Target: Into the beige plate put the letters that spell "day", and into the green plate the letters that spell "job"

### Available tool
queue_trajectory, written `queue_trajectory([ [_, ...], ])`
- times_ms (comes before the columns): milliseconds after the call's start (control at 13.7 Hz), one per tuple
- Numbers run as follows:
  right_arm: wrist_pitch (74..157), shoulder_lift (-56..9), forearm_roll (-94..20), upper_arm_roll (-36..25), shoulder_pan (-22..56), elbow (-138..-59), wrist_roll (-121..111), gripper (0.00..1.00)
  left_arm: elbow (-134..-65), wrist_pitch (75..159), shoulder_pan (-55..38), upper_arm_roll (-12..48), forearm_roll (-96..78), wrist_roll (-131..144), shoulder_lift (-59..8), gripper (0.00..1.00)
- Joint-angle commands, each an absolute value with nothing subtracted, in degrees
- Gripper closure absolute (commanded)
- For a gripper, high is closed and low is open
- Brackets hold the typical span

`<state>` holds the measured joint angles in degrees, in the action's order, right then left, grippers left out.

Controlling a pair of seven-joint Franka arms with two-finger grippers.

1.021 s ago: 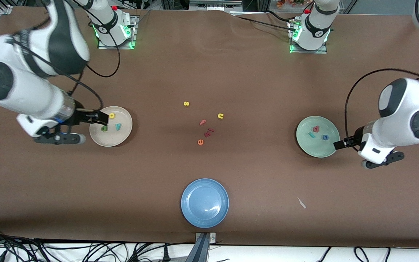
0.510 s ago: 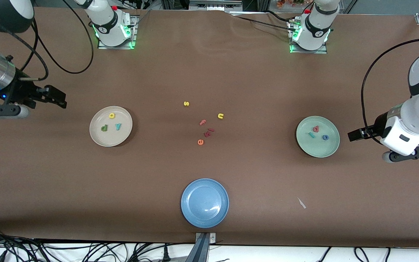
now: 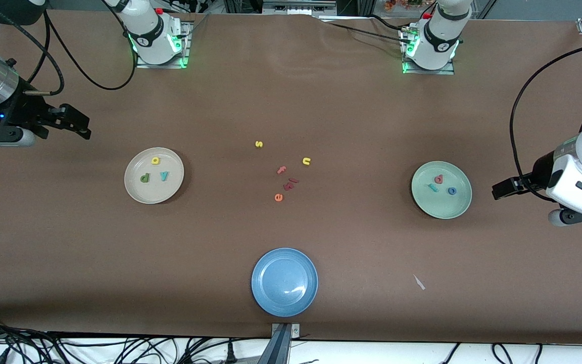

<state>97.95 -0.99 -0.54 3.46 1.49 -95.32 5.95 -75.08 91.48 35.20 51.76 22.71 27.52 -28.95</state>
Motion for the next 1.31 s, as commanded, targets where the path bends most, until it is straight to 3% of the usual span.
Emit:
queue_trajectory([
  [0,99.3,0.1,-1.9,1.2,3.2,-96.9,6.2,0.00,-72.8,90.3,34.4,52.2,23.3,25.9,-29.8,0.00],
  [292,98.6,-0.5,-1.4,3.9,0.6,-96.5,5.2,0.00,-69.3,89.9,27.2,44.1,20.6,20.5,-29.7,0.00],
  [438,98.5,-0.5,-1.5,4.6,-0.3,-96.5,5.1,0.00,-68.3,89.7,21.2,34.1,15.1,16.0,-27.8,0.00],
  [656,98.5,-1.8,-1.7,4.4,-0.3,-95.2,4.8,0.00,-69.2,89.9,5.3,11.6,5.1,11.9,-23.6,0.00],
  [802,98.5,-2.1,-1.3,4.4,-0.2,-95.1,4.7,0.00,-69.8,89.9,-1.4,0.8,0.3,5.0,-22.8,0.00],
  [1240,98.3,-2.0,-0.9,4.5,-0.1,-95.0,5.1,0.00,-70.8,89.6,-2.3,0.4,0.3,2.0,-22.9,0.00],
])
